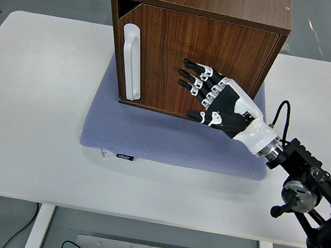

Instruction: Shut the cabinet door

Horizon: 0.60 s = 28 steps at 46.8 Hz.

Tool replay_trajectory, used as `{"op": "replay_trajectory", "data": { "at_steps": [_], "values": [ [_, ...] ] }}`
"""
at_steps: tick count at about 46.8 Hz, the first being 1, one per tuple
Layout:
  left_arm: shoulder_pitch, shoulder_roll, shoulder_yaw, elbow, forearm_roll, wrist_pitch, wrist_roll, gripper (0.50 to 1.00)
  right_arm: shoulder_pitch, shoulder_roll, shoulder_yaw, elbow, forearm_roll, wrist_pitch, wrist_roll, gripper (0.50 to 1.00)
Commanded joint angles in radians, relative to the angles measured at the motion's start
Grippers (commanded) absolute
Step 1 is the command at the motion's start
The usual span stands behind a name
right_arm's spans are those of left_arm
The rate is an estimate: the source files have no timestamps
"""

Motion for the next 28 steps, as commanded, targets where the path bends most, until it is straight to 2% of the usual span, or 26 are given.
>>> {"op": "replay_trajectory", "data": {
  "at_steps": [1,16,28],
  "values": [
    [0.000,0.000,0.000,0.000,0.000,0.000,0.000,1.000,-0.025,-0.026,0.033,0.009,0.001,0.014,0.000,1.000],
    [0.000,0.000,0.000,0.000,0.000,0.000,0.000,1.000,-0.126,-0.085,0.143,0.038,0.001,0.034,0.001,1.000],
    [0.000,0.000,0.000,0.000,0.000,0.000,0.000,1.000,-0.200,-0.142,0.186,0.125,0.000,0.061,0.004,1.000]
  ]
}}
